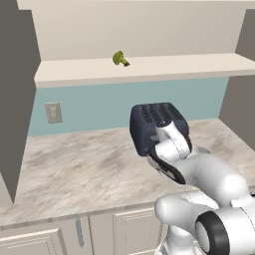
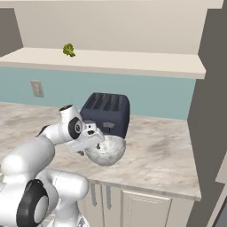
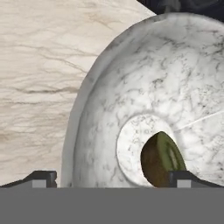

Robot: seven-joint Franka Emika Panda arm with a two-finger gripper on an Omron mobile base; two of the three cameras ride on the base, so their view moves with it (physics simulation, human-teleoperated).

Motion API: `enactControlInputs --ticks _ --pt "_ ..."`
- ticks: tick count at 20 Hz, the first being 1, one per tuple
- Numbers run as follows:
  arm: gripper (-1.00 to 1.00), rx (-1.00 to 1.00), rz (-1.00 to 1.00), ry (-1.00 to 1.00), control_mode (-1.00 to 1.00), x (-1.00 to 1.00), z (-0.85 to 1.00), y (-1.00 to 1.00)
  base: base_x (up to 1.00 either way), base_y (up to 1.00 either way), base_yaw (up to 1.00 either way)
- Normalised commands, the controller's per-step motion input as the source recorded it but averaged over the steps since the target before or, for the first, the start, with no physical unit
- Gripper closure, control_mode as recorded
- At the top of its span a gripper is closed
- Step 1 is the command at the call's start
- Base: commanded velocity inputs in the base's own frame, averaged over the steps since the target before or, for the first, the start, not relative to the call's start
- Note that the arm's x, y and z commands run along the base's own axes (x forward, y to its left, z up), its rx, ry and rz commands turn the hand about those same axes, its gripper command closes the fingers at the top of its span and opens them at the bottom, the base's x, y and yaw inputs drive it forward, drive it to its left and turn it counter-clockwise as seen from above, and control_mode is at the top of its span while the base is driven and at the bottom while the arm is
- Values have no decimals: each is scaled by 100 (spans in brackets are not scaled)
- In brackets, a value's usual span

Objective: Pick the kiwi from the cabinet and place it in the bowl. Then pick the bowl and place it in the sink. Then turn on the sink facuet.

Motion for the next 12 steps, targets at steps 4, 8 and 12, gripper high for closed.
enactControlInputs --ticks 4,8,12 --pt "100 0 1 3 -100 6 -34 -1 0 0 0" --pt "100 0 0 0 -100 -5 -31 -13 0 0 0" --pt "100 0 0 1 -100 -26 -29 -28 0 0 0"
